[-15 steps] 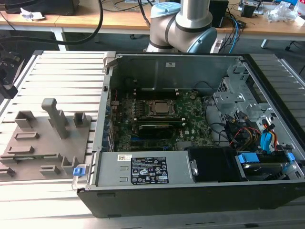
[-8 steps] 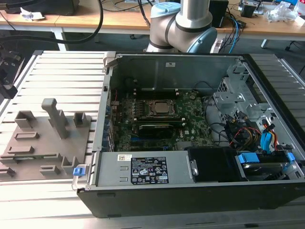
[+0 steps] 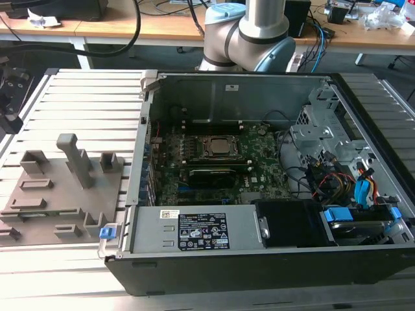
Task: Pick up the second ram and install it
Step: 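Pick up the second ram and move it above second insertion slot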
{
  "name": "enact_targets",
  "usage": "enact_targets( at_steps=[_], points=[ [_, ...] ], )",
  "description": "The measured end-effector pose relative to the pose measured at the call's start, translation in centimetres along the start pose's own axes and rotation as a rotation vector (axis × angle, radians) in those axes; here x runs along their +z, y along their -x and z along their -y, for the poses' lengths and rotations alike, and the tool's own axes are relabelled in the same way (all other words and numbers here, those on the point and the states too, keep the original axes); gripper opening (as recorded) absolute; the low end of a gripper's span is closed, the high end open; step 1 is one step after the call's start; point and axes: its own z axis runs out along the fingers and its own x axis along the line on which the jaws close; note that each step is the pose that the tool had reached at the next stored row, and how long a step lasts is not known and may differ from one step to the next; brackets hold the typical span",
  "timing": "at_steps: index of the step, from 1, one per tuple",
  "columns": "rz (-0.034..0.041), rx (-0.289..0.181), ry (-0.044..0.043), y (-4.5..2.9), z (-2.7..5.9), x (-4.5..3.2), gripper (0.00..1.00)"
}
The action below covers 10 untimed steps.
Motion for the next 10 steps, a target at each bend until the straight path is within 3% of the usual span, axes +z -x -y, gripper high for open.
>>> enact_targets(
  at_steps=[7,10],
  points=[
    [-0.0027,-0.068,0.0016,0.00,0.00,0.00,0.11],
    [-0.0051,-0.131,0.0031,0.00,0.00,0.00,0.11]
  ],
)
